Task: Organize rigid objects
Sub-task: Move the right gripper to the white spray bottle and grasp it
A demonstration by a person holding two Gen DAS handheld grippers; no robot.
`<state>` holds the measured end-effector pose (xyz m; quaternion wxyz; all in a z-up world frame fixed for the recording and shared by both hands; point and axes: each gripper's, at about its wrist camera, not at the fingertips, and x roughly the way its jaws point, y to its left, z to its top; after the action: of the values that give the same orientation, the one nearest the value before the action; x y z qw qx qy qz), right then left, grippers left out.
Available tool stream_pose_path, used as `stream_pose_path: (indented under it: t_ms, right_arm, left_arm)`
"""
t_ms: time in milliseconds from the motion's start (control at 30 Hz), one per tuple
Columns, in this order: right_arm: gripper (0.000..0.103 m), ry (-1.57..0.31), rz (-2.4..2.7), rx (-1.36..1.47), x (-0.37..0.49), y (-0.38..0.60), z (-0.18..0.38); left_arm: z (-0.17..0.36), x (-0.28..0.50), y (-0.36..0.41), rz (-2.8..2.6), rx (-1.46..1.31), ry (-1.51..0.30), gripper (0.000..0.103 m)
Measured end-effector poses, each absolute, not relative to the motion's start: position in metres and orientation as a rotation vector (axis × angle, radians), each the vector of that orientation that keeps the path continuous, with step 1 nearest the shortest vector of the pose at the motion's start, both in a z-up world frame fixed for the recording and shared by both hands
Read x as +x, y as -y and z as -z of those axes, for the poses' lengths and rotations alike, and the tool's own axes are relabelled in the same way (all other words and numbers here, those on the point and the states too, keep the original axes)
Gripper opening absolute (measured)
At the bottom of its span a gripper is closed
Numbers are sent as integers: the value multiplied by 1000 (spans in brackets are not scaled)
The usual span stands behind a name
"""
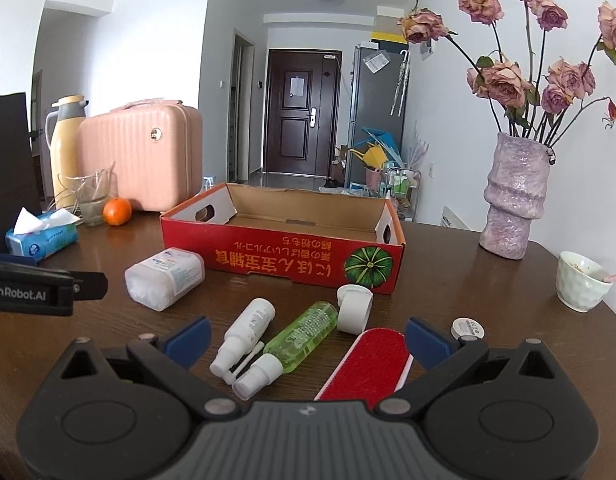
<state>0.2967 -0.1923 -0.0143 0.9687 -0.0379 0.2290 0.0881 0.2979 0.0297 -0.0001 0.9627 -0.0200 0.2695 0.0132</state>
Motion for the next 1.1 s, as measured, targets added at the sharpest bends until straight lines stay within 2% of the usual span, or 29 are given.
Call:
stream_pose_path:
  t_ms: [433,600,700,767,900,967,1033,1100]
  right_arm:
    - [75,-550,-253,-149,330,163,17]
    - [67,-601,-277,-179,350,146,23]
    - [59,-665,-288,-179,366,136,31]
    - [48,-694,-288,-185,376,130,35]
    - [44,-767,-256,-186,401,122,47]
    - [32,-831,-250,-164,416,122,55]
    - [27,-822,-241,-145,419,122,59]
    - [27,-808,-255,-129,415,123,60]
  left_arm:
    - [7,312,-50,-74,-69,-566,103]
    - [8,314,-58,-90,-75,-569,103]
    - [8,314,-65,-98,-82,-567,103]
    - [8,314,-68,-103,-84,-565,103]
    - [10,315,-72,-102,-93,-572,103]
    - [10,316,-73,-100,-93,-574,103]
    - [11,315,-72,-99,-92,-574,103]
    - [11,316,-72,-99,-93,-574,103]
